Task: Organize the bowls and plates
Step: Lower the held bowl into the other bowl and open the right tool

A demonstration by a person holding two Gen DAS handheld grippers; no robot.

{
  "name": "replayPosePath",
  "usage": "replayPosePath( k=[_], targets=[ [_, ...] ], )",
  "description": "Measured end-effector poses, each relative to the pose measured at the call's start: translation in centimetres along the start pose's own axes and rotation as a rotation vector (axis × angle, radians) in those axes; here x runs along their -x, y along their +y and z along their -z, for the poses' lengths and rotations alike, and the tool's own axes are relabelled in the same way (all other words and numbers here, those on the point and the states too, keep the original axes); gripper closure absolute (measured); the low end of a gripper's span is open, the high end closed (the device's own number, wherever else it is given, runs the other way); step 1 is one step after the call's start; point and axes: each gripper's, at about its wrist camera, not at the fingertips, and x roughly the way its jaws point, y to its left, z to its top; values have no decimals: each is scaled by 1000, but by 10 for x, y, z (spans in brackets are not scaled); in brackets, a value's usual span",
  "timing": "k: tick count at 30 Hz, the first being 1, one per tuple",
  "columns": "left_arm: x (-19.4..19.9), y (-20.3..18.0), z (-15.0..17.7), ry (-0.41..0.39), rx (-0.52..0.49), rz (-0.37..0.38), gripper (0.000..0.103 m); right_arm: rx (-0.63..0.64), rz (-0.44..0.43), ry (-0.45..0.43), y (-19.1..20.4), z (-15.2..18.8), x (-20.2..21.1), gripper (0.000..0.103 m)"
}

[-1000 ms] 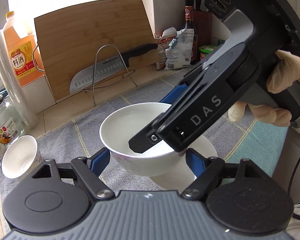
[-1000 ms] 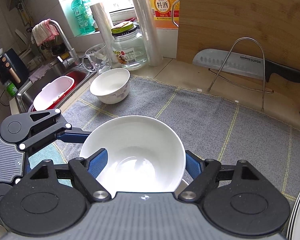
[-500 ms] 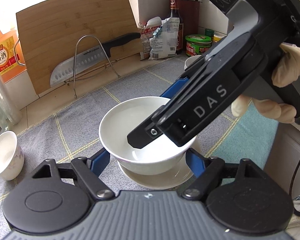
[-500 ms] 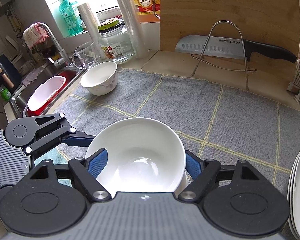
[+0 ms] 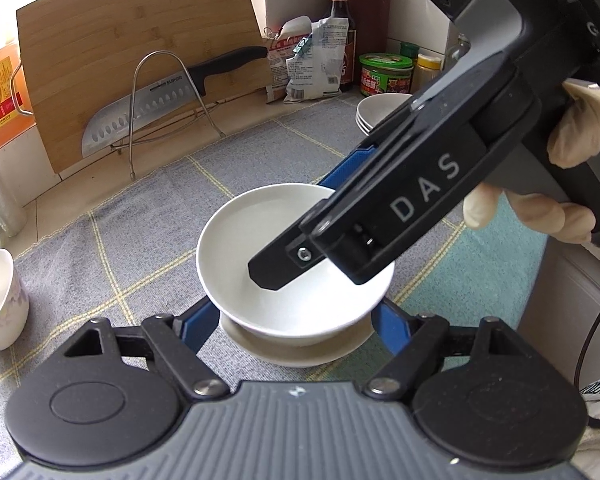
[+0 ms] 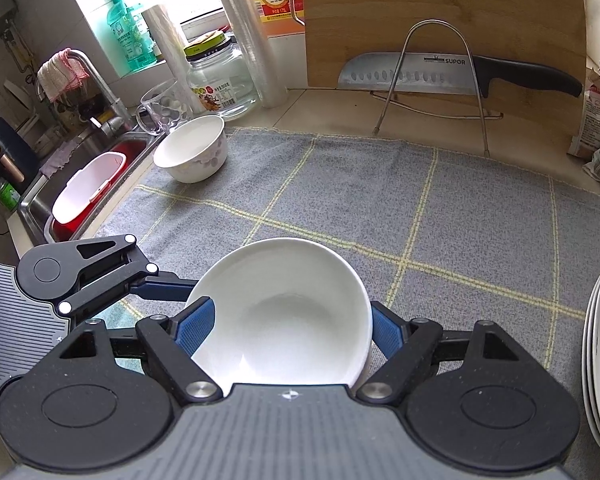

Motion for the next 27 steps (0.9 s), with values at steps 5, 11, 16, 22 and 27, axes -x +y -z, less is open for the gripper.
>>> replayPosePath(
  k=[5, 11, 16, 22, 27],
  targets=[
    [-2, 0, 0, 10, 6, 4, 21, -4, -3, 6, 0, 1, -3, 17],
    [-2, -2, 1, 12, 8, 9, 21, -6, -3, 8, 0, 2, -3, 17],
    [-2, -2, 1, 12, 8, 8, 20, -10, -2, 9, -1, 3, -2, 16],
    [-4, -2, 1, 15, 2, 8, 16, -11, -4, 10, -2, 3, -3, 16],
    [-6, -5, 1, 14, -19, 1, 14, -9, 2, 3, -2, 3, -1, 15]
  ],
)
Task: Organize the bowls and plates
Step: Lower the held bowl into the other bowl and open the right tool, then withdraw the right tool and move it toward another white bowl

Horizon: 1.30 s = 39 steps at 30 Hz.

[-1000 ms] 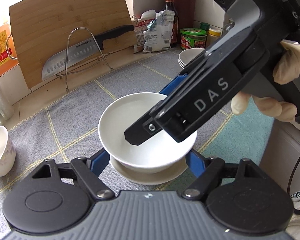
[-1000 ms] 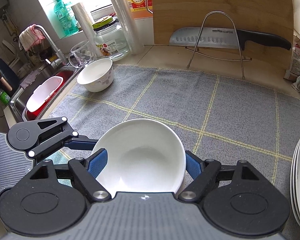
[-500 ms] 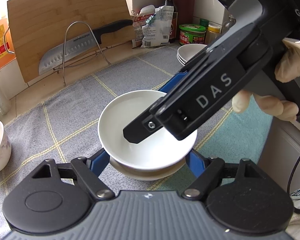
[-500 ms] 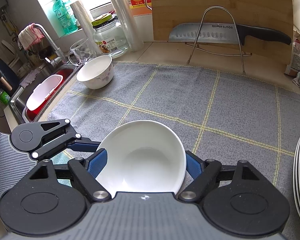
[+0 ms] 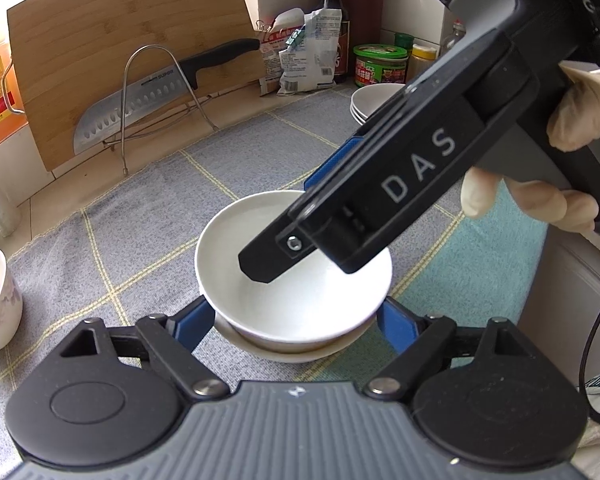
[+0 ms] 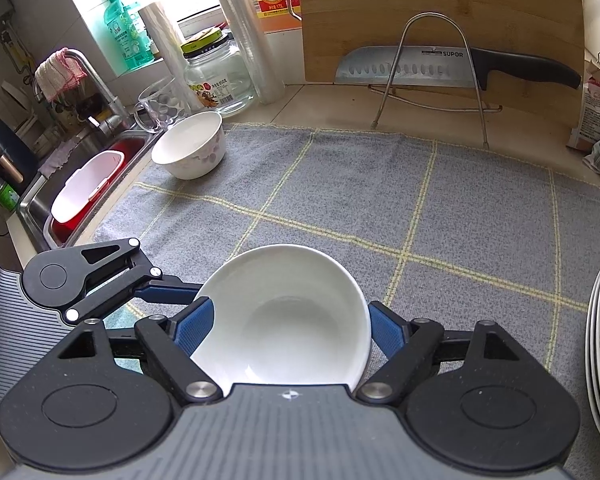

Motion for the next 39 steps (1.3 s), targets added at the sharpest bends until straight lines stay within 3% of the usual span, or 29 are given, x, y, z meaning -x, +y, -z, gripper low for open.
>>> replayPosePath(
  k=[9, 11, 17, 24, 30, 35, 39],
  targets=[
    [6, 0, 1, -17, -9, -6, 9, 10, 1, -23, 2, -1, 3, 8],
    [9, -1, 2, -24, -17, -8, 8, 9, 11, -31, 2, -1, 3, 0],
    [16, 4, 5, -40, -6, -8, 8, 4, 25, -61, 3, 1, 6, 0],
    [27, 13, 8, -106, -11, 22, 8, 28, 133, -104, 23, 8, 8, 0],
    [31, 13, 6, -162, -31, 116, 8, -39, 231, -156, 33, 18, 20, 0],
    [26, 13, 3, -153, -22, 134, 8, -58, 325, -181, 34, 31, 31, 0],
    [21, 13, 5, -126, -7, 102, 8, -60, 338, -190, 29, 37, 35, 0]
  ],
)
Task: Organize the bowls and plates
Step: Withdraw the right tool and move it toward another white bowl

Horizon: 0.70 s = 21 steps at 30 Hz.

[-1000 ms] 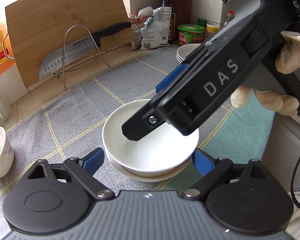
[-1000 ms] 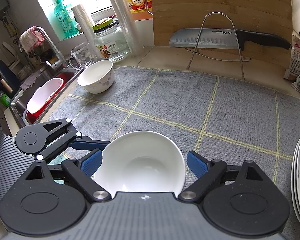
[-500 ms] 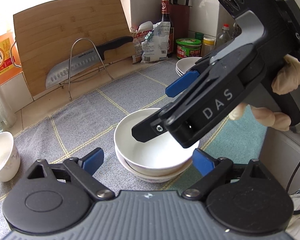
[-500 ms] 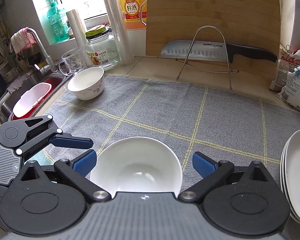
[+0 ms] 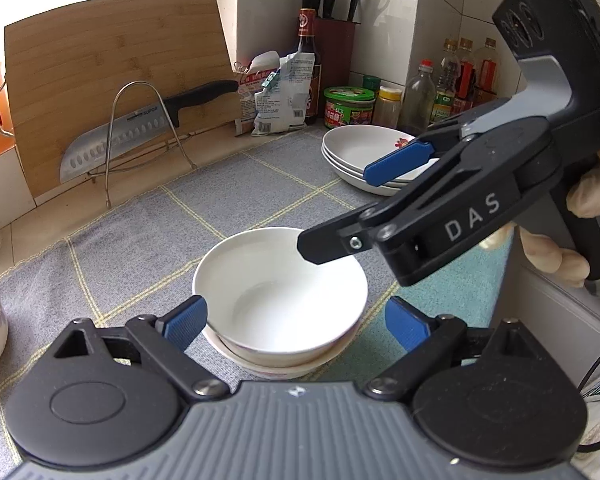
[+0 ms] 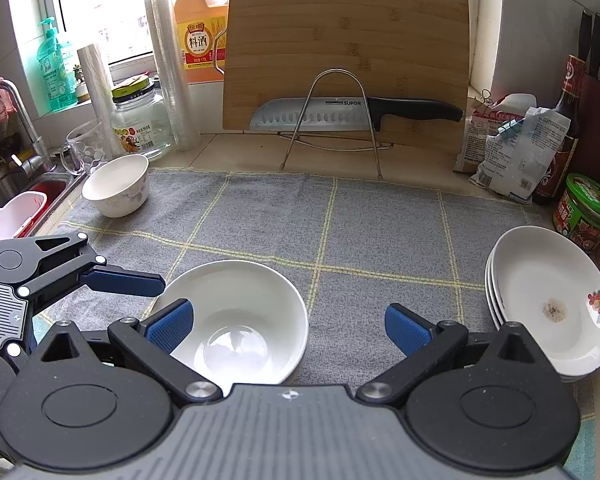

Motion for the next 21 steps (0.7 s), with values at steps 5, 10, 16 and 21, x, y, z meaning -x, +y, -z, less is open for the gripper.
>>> replayPosePath(
  k=[5, 10, 16, 21],
  targets=[
    [6, 0, 0, 19, 48, -55, 8, 3, -13, -22, -12, 3, 0, 0],
    [14, -6, -1, 26, 110, -176, 8, 20, -70, -38, -20, 3, -2, 0],
    [30, -2, 9, 37, 229, -355, 7, 83, -172, -42, -19, -3, -9, 0],
    [51, 17, 24, 20, 301, -503, 4, 126, -241, -53, -2, -9, -14, 0]
  ],
)
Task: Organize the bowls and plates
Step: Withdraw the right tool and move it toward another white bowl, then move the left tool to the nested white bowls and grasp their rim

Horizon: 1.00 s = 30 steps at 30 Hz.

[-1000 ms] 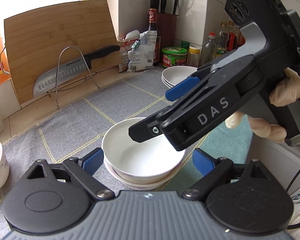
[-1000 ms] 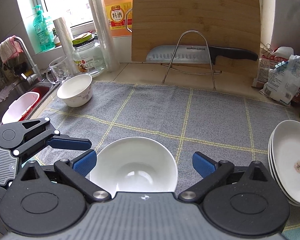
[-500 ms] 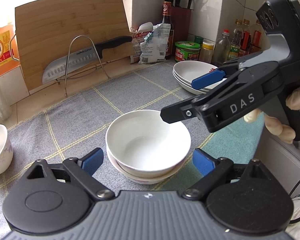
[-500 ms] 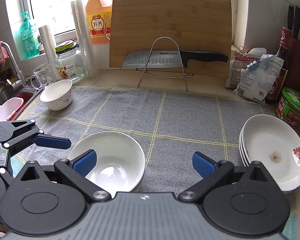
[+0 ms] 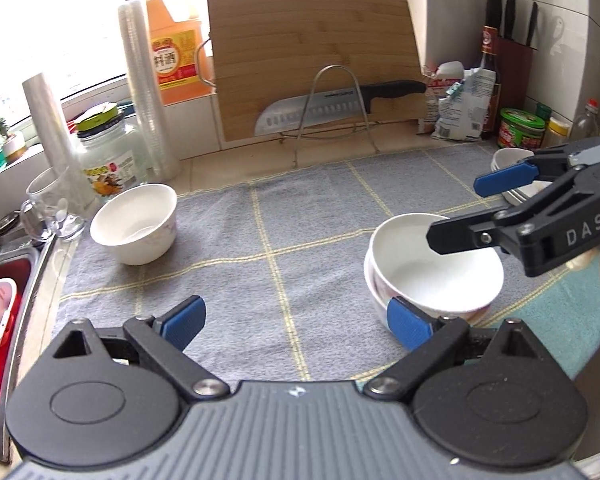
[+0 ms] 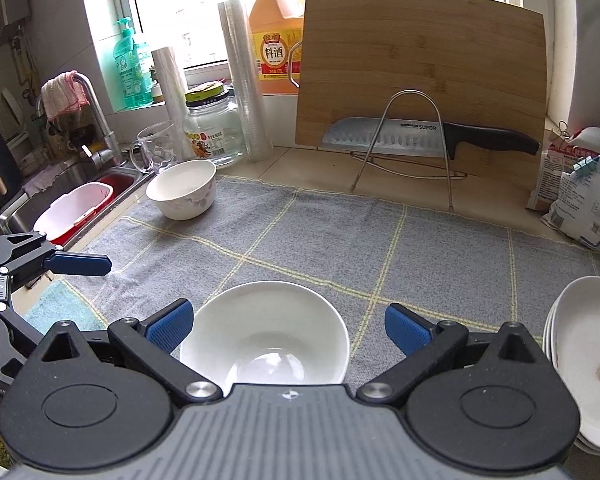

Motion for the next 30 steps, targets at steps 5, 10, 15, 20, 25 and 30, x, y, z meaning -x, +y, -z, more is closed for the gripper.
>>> replayPosePath(
  k=[5, 10, 15, 20, 25, 30],
  targets=[
    [1, 37, 2, -52, 53, -68, 3, 44, -14, -6, 21, -7, -7, 0],
    [-4, 72, 3, -76, 40, -64, 3, 80, 9, -20, 46, -16, -15, 0],
    [-8, 109, 1, -90, 37, -76, 3, 128, 34, -2, 84, -29, -37, 0],
    [-11, 144, -1, -103, 53, -91, 3, 171, 38, 58, 122, -37, -72, 0],
    [-17, 163, 1, -93, 64, -70, 3, 183, -6, 140, 148, -36, -114, 0],
    [-26, 175, 3, -74, 62, -46, 3, 178, -8, 212, 165, -31, -150, 0]
  ],
)
